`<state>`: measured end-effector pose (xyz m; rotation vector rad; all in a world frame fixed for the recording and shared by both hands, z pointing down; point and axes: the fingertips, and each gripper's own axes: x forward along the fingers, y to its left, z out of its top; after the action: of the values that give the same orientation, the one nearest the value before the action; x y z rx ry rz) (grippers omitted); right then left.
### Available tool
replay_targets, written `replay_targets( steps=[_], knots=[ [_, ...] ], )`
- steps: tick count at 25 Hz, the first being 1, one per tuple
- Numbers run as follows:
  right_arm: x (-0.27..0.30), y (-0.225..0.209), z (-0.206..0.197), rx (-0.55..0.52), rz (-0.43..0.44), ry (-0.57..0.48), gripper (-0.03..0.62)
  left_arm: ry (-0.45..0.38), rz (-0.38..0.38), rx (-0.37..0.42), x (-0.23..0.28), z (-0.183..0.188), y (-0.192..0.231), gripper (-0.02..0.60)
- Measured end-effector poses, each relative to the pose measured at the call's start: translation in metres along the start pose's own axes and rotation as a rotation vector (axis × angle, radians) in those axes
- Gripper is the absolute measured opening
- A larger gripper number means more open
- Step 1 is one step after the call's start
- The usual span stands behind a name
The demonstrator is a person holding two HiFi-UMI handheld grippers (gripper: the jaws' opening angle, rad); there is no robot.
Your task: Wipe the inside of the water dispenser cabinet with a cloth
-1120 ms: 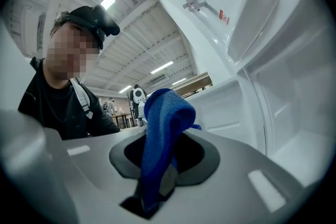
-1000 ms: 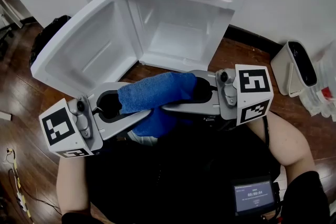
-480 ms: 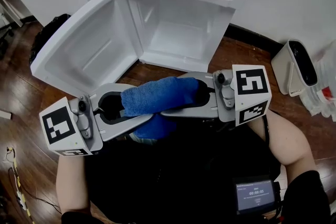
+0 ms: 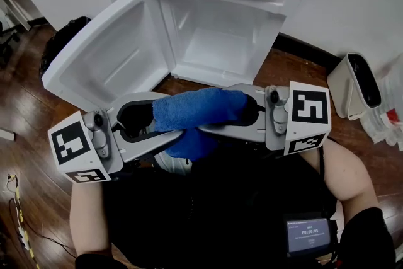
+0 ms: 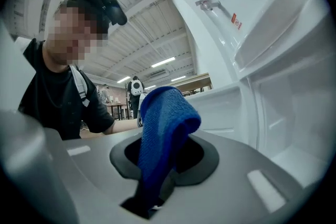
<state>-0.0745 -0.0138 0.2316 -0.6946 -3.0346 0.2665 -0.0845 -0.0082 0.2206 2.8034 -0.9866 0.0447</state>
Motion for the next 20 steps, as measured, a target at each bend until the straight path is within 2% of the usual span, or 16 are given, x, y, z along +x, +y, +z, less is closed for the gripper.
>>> replay_targets(
  steps=[2, 5, 7, 10, 12, 13, 14, 15, 16, 17, 20],
  knots=[
    [-0.007, -0.008, 0.009, 0.005, -0.042, -0.035, 0.086, -0.061, 0.063, 0.002, -0.017, 0.016, 0.014, 0.243],
    [-0.016, -0.029, 0.014, 0.065, -0.133, -0.064, 0.086, -0.190, 0.225, 0.008, -0.057, 0.043, 0.034, 0.258],
    [-0.020, -0.048, 0.009, 0.107, -0.232, -0.042, 0.086, -0.259, 0.417, 0.060, -0.093, 0.055, 0.044, 0.255],
    [-0.026, -0.081, 0.000, 0.129, -0.414, 0.023, 0.086, -0.316, 0.806, 0.162, -0.165, 0.057, 0.062, 0.253],
    [-0.025, -0.097, 0.005, 0.129, -0.479, 0.041, 0.086, -0.357, 1.045, 0.232, -0.221, 0.060, 0.069, 0.249],
    [-0.023, -0.101, 0.010, 0.132, -0.489, 0.038, 0.086, -0.376, 1.118, 0.257, -0.245, 0.063, 0.071, 0.249],
    [-0.020, -0.104, 0.015, 0.135, -0.490, 0.029, 0.087, -0.385, 1.147, 0.271, -0.262, 0.063, 0.074, 0.249],
    [-0.016, -0.106, 0.021, 0.138, -0.486, 0.019, 0.087, -0.376, 1.133, 0.268, -0.271, 0.061, 0.080, 0.250],
    [-0.011, -0.107, 0.026, 0.139, -0.478, 0.010, 0.087, -0.350, 1.088, 0.248, -0.274, 0.054, 0.089, 0.273],
    [-0.005, -0.107, 0.030, 0.138, -0.467, 0.006, 0.087, -0.317, 1.027, 0.219, -0.272, 0.045, 0.099, 0.329],
    [0.010, -0.105, 0.033, 0.136, -0.437, 0.011, 0.089, -0.232, 0.863, 0.135, -0.254, 0.025, 0.127, 0.333]
  ],
)
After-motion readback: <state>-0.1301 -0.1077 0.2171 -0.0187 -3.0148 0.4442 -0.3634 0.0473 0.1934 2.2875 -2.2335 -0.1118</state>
